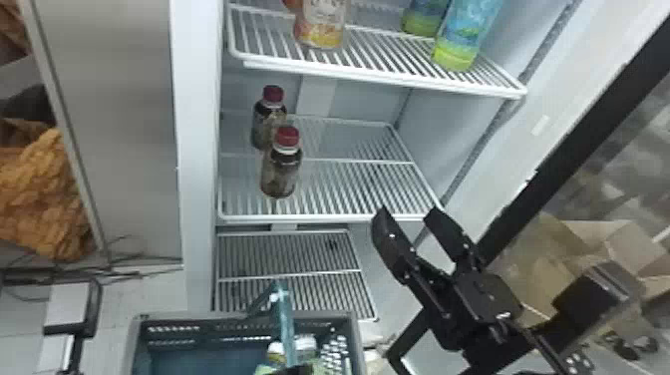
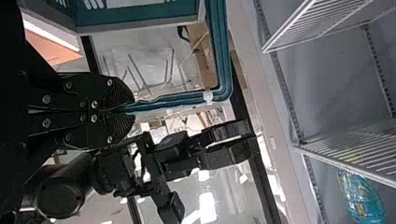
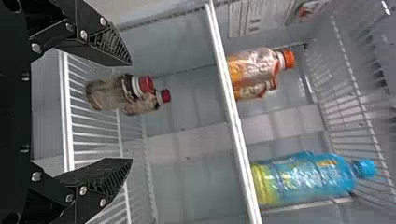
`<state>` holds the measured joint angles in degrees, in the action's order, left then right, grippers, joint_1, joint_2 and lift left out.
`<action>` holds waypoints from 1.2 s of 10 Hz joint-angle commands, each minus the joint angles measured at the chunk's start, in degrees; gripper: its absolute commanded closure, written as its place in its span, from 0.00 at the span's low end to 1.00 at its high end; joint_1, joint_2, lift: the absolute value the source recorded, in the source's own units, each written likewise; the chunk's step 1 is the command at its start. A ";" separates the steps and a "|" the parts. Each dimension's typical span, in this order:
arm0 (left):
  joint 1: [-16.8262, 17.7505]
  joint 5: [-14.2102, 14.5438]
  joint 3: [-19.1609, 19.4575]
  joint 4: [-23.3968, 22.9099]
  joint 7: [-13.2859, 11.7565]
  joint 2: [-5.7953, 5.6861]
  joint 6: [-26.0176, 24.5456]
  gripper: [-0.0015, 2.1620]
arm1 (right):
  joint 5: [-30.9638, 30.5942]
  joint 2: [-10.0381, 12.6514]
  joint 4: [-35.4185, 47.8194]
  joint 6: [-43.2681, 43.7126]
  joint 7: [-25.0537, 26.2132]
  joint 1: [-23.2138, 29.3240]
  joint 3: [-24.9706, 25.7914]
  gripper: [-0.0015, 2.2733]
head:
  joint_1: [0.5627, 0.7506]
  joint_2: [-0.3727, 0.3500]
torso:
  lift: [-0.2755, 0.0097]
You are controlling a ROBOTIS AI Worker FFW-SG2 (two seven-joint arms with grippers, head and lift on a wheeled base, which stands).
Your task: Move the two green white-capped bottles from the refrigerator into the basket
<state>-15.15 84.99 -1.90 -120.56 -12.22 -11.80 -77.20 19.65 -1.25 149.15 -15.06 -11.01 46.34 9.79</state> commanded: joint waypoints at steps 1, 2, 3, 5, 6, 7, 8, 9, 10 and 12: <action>0.10 0.13 -0.39 -0.02 0.00 -0.07 0.00 0.53 | -2.05 0.55 -1.56 2.27 0.29 -0.07 -0.08 0.16 | 0.70 0.03 | 0.04; -0.04 0.25 -0.61 -0.16 0.00 -0.07 0.00 0.53 | -2.51 0.81 -2.12 2.27 0.64 0.07 0.03 0.16 | 0.70 0.03 | 0.04; -0.04 0.25 -0.61 -0.30 0.00 -0.07 0.00 0.53 | -3.42 1.08 -2.69 2.55 0.90 0.07 0.49 0.16 | 0.70 0.03 | 0.04; -0.04 0.13 -0.50 -0.30 0.00 -0.07 0.00 0.53 | -4.79 1.31 -3.53 2.83 1.69 0.07 0.60 0.16 | 0.70 0.03 | 0.04; -0.04 0.13 -0.50 -0.30 0.00 -0.07 0.00 0.53 | -5.02 1.31 -3.25 2.83 1.96 0.07 0.60 0.16 | 0.70 0.03 | 0.04; -0.04 0.13 -0.50 -0.30 0.00 -0.07 0.00 0.53 | -5.25 1.31 -2.69 2.83 2.57 0.35 0.60 0.16 | 0.70 0.03 | 0.04; -0.04 0.13 -0.61 -0.30 0.00 -0.07 0.00 0.53 | -5.25 1.31 -2.41 2.83 3.27 0.91 0.60 0.16 | 0.70 0.03 | 0.04; 0.10 0.02 -0.61 -0.30 0.09 -0.07 0.00 0.53 | -5.59 1.31 -2.41 2.69 3.63 0.91 0.60 0.17 | 0.70 0.03 | 0.04; 0.10 0.02 -0.73 -0.30 0.09 -0.07 0.00 0.53 | -6.05 1.31 -2.55 2.69 3.89 0.91 0.60 0.17 | 0.70 0.03 | 0.04; 0.10 -0.10 -0.84 -0.30 0.18 -0.07 0.00 0.53 | -6.28 1.31 -2.69 2.69 4.15 1.05 0.60 0.17 | 0.70 0.03 | 0.04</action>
<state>-15.04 84.91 -2.68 -120.87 -12.05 -11.87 -77.20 13.45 0.00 146.47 -12.31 -6.87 47.32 10.40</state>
